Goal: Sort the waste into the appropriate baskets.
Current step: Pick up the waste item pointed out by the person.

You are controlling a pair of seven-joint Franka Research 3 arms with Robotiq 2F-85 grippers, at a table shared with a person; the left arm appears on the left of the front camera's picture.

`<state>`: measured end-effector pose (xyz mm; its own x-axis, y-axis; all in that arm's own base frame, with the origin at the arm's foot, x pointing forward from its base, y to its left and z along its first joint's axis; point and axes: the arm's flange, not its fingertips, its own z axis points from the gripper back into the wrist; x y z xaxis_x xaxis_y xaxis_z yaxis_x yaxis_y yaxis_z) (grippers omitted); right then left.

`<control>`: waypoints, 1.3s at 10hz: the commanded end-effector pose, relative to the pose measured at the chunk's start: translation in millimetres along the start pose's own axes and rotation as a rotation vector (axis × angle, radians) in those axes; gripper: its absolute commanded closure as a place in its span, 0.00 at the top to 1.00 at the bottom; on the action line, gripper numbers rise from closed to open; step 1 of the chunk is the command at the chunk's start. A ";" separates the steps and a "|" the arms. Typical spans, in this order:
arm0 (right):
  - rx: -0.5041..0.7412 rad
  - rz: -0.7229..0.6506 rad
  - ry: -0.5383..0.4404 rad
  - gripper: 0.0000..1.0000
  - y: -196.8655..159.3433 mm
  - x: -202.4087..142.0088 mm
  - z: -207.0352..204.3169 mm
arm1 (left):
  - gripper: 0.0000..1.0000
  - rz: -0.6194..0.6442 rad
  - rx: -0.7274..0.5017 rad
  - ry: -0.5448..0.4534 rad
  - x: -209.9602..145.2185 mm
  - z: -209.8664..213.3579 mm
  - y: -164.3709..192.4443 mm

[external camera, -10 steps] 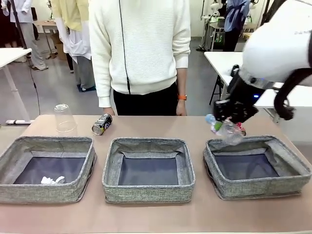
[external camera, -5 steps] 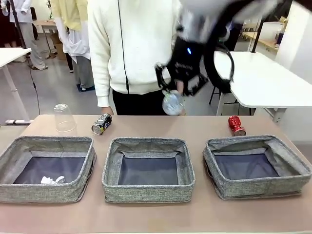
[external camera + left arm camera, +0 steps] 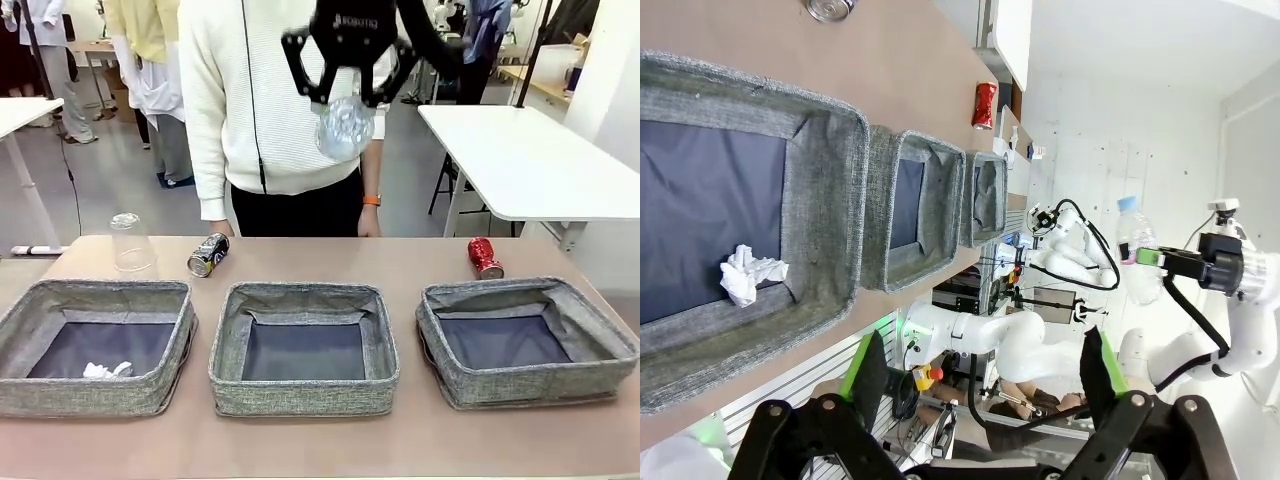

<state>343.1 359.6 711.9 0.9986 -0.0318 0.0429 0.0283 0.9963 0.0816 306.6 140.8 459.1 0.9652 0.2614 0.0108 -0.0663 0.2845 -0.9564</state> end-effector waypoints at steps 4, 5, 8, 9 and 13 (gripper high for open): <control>-0.024 0.062 -0.065 0.35 9.2 8.6 31.0 | 1.00 -0.017 -0.019 -0.003 0.3 0.9 -0.8; -0.019 0.061 -0.070 0.35 9.4 9.8 25.2 | 1.00 -0.017 -0.019 -0.003 0.3 0.9 -0.8; -0.001 0.039 -0.060 0.35 3.9 7.1 31.6 | 1.00 -0.017 -0.019 -0.003 0.3 0.9 -0.8; -0.001 0.039 -0.060 0.35 3.9 7.1 31.6 | 1.00 -0.017 -0.019 -0.003 0.3 0.9 -0.8; -0.001 0.039 -0.060 0.35 3.9 7.1 31.6 | 1.00 -0.017 -0.019 -0.003 0.3 0.9 -0.8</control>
<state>351.4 363.1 741.7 0.9948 0.0063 0.1018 -0.0142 0.9969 0.0770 306.6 140.8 459.1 0.9652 0.2614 0.0108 -0.0663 0.2845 -0.9564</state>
